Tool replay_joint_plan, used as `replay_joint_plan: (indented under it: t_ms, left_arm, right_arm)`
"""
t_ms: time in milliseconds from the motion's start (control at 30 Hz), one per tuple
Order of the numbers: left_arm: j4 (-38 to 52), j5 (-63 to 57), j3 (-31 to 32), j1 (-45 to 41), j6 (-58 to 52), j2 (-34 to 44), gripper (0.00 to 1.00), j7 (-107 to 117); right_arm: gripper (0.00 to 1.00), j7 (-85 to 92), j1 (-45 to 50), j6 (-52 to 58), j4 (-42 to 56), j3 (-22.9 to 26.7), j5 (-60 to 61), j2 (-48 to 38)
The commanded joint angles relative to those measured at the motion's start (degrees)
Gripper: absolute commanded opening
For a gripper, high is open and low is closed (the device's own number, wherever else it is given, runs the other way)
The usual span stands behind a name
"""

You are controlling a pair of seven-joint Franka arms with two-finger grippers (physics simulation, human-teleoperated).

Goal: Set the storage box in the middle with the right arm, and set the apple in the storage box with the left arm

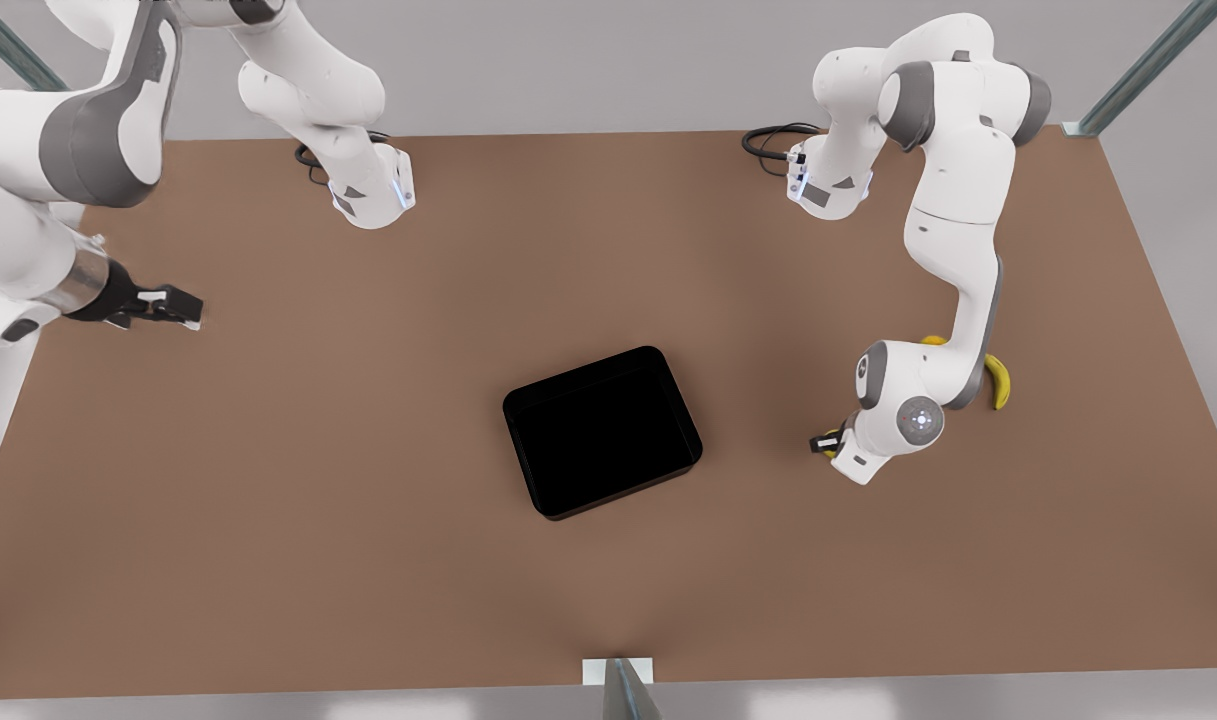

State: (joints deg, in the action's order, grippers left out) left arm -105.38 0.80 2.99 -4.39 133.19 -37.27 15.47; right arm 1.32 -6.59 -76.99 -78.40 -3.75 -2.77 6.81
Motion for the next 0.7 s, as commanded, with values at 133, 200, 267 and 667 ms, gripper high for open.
replay_joint_plan:
  t_ms: [133, 200, 267, 667]
  left_arm:
    - [0.0, 0.0, 0.0, 0.0, 0.0, 0.1, 0.70, 0.1]
    - [0.0, 0.0, 0.0, 0.0, 0.0, 0.1, 0.68, 0.1]
    - [0.0, 0.0, 0.1, 0.0, 0.0, 0.0, 0.67, 0.1]
    - [0.0, 0.2, 0.2, -0.4, -0.6, 1.1, 0.67, 0.6]
  right_arm:
    - [1.00, 0.6, 0.8, -0.4, 0.0, 0.7, 0.7, 2.9]
    - [1.00, 0.6, 0.2, 0.1, 0.9, 0.6, 0.7, 3.3]
    - [1.00, 0.8, 0.1, -0.5, 0.9, 0.5, 0.7, 3.6]
    - [1.00, 0.8, -0.9, -3.4, 1.2, 0.6, 1.1, 11.5]
